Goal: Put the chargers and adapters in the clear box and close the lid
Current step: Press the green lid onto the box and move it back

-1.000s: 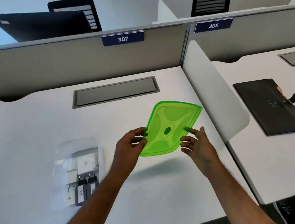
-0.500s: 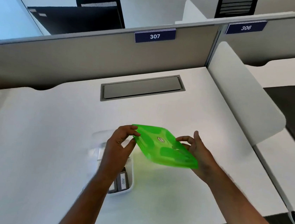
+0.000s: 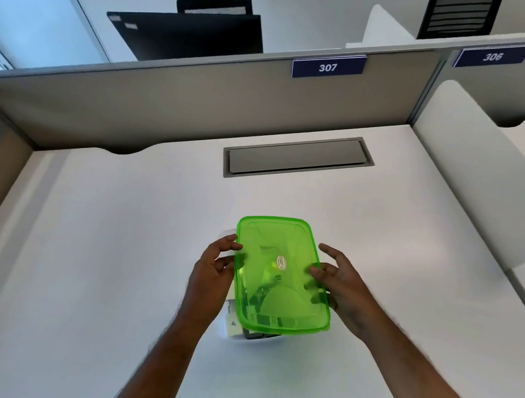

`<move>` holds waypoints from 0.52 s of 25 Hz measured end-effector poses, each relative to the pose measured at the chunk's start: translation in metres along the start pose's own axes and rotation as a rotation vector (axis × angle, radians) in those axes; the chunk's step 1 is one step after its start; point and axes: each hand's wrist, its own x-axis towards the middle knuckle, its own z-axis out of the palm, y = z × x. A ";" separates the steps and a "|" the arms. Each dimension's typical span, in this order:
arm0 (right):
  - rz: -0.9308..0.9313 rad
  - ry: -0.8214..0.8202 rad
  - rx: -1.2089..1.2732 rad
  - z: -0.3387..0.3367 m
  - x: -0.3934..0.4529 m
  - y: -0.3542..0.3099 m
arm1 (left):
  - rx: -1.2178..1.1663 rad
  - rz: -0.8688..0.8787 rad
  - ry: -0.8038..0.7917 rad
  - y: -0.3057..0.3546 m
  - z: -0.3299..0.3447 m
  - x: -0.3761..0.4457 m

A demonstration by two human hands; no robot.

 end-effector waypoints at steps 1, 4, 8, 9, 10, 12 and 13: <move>0.002 0.004 -0.012 0.006 0.001 0.002 | 0.008 -0.019 0.013 -0.004 -0.006 -0.002; -0.009 0.003 -0.090 0.026 0.003 0.008 | 0.021 -0.078 0.030 -0.018 -0.027 -0.007; -0.055 0.010 -0.167 0.048 0.010 0.011 | 0.046 -0.153 0.099 -0.031 -0.040 -0.008; -0.064 0.010 -0.180 0.052 0.011 0.012 | 0.059 -0.160 0.124 -0.033 -0.041 -0.008; -0.069 0.010 -0.191 0.056 0.013 0.013 | 0.070 -0.160 0.146 -0.033 -0.042 -0.007; -0.070 0.013 -0.201 0.061 0.016 0.015 | 0.084 -0.142 0.178 -0.035 -0.044 -0.005; -0.070 0.016 -0.207 0.062 0.017 0.015 | 0.091 -0.131 0.183 -0.036 -0.044 -0.003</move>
